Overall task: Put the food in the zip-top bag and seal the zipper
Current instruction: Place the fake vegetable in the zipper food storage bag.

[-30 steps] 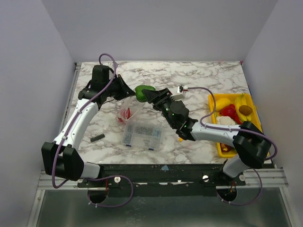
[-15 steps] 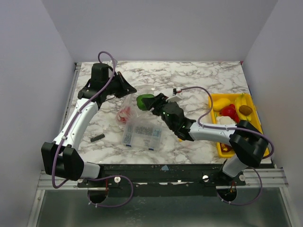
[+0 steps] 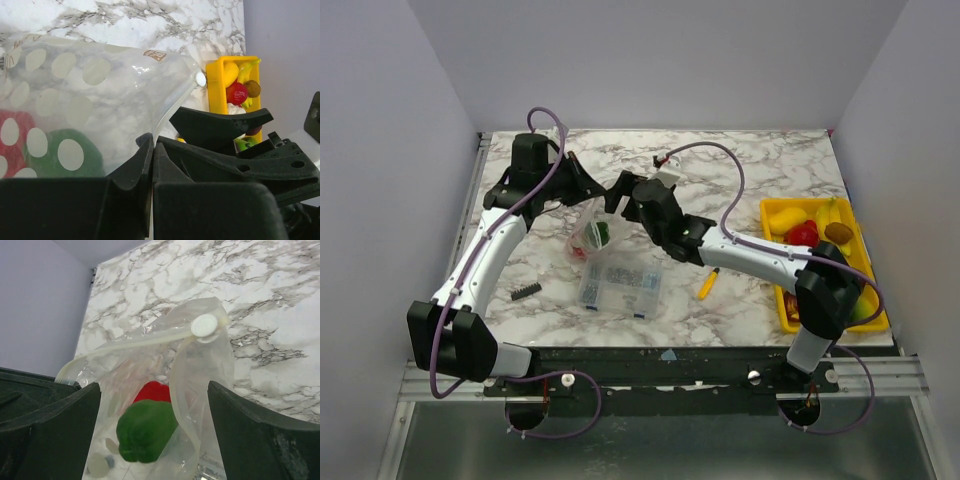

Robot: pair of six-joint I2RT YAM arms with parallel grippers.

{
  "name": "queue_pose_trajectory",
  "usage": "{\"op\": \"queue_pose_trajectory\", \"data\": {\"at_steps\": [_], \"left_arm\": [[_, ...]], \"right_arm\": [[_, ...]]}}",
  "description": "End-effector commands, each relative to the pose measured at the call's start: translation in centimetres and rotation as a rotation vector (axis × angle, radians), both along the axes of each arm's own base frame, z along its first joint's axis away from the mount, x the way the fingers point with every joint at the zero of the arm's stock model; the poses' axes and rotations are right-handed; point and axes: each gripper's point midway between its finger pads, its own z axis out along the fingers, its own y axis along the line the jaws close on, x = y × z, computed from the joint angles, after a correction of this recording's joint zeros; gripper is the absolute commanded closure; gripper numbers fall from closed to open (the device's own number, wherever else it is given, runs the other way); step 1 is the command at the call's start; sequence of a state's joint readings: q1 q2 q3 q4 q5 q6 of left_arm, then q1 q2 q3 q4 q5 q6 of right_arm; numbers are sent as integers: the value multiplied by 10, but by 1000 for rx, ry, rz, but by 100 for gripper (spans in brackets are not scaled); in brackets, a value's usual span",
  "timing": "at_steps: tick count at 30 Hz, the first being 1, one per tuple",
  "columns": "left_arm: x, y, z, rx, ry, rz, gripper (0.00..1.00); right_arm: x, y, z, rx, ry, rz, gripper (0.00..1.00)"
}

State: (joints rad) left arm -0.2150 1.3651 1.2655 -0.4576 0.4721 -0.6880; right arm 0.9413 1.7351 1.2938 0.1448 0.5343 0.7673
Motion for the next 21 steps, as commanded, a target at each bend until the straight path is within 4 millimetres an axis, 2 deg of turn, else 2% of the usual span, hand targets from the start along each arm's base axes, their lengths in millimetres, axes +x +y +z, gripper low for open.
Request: {"op": "queue_pose_trajectory", "data": {"at_steps": [1,7,10,12,15,16,18,20,21], "left_arm": [[-1,3,2,35,-29,-5,100],[-1,7,-6,52,-15,13,100],[0,7,-6,40,21,36,100],[-7,3,6,-6,61,31,100],[-10,3,37,-80,20,94,100],[-5,5,48,-90,-6,116,100],[15,10,56,-48,-3,158,100],[43,13,46,21,25,184,100],[56,14,33,49,62,183,100]], "right_arm": [[-3,-7,-4,-139,48,-11,10],[-11,-20,25,-188,20,16,11],[-20,-28,33,-195,15,38,12],[-27,-34,41,-178,13,49,12],[-38,-39,53,-157,11,82,9],[-40,-41,57,-154,11,88,8],[-42,-43,62,-151,17,96,7],[-41,-46,64,-145,26,100,7],[-40,-49,63,-140,36,96,7]]}}
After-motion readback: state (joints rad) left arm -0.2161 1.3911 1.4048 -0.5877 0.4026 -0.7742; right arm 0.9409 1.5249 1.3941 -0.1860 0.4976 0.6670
